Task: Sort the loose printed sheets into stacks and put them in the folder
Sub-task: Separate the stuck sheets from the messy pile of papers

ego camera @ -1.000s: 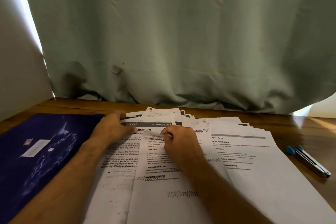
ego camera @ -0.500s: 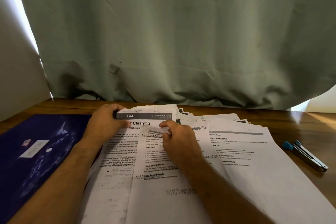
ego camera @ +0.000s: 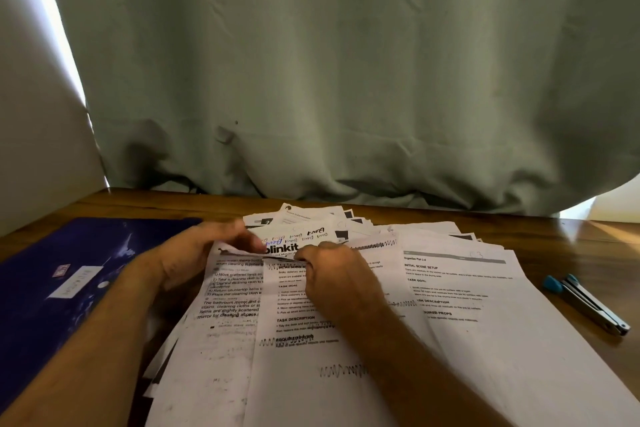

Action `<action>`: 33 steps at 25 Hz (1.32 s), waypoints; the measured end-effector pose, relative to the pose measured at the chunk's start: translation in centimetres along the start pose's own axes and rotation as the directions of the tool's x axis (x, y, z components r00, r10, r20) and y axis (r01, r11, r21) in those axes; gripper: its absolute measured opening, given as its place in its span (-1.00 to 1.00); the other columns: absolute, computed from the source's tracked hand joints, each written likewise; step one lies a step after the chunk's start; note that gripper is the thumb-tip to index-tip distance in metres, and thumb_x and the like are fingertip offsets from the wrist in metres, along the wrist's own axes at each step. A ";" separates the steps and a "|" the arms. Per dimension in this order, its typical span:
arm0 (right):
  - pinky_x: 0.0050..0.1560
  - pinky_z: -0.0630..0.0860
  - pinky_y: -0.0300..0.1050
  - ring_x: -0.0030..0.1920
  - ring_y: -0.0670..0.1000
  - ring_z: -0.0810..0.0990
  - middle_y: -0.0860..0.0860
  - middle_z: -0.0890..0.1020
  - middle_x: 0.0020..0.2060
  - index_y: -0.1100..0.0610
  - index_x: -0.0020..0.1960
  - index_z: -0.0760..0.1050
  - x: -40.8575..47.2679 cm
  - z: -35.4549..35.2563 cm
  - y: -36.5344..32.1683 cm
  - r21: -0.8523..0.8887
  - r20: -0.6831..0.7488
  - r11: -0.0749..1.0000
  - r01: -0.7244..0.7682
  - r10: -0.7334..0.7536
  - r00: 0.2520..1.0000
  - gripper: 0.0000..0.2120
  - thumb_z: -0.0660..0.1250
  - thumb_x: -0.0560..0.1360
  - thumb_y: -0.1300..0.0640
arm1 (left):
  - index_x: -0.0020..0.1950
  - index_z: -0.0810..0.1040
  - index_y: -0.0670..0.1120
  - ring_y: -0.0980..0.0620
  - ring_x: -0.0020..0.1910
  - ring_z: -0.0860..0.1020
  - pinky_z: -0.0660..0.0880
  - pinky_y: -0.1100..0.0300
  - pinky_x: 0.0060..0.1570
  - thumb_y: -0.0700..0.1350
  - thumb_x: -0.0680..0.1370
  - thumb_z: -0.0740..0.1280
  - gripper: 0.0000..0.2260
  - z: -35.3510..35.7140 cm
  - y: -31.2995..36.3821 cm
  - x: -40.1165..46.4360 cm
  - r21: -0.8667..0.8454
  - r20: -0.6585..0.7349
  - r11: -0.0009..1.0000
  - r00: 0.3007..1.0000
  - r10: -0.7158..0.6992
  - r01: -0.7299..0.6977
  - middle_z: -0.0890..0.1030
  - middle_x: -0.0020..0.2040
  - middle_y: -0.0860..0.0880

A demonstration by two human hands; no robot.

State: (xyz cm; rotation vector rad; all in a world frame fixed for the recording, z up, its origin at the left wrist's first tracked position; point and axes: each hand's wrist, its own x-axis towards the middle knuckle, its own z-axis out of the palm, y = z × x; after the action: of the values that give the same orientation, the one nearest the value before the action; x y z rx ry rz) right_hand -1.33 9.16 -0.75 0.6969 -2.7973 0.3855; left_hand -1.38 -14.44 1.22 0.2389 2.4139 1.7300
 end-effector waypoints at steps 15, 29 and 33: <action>0.19 0.53 0.00 0.10 0.06 0.55 0.05 0.60 0.14 -0.02 0.36 0.47 0.1 -0.2 0.3 -0.009 0.037 1.000 -0.021 0.021 0.999 -0.67 0.21 0.61 0.06 | 0.42 0.46 0.03 0.16 -0.07 0.64 0.53 0.30 -0.23 -0.14 0.38 0.59 -0.36 0.1 -2.1 3.1 0.103 -0.356 0.990 0.933 -0.050 0.092 0.62 0.22 0.04; 0.16 0.53 -0.04 0.09 0.03 0.56 0.04 0.60 0.16 -0.04 0.40 0.41 -0.1 -0.6 0.2 -0.020 -0.023 0.999 -0.037 0.037 0.999 -0.66 0.18 0.63 0.05 | 0.09 0.67 -0.10 -0.12 -0.04 0.72 0.65 0.00 -0.09 -0.32 0.54 0.35 -0.79 -0.5 -1.6 2.3 -0.256 -0.349 0.963 0.937 -0.007 -0.089 0.73 -0.02 -0.16; -0.07 0.64 -0.11 -0.17 -0.08 0.57 -0.04 0.62 -0.05 -0.22 0.54 0.03 -0.4 -1.6 -0.5 0.185 -0.131 0.978 -0.097 0.122 0.984 -0.39 0.22 0.61 0.08 | -0.16 0.66 -0.18 -0.12 -0.13 0.70 0.64 0.11 -0.27 -0.31 0.46 0.33 -0.88 0.4 -0.7 1.3 -0.308 -0.063 0.948 0.996 0.067 -0.083 0.71 -0.09 -0.19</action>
State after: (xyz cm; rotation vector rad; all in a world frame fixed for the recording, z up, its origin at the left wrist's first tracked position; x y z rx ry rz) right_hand -0.52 9.38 0.79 0.5282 -2.6957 0.6858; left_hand -2.62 -14.03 0.41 0.2498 2.1471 2.1407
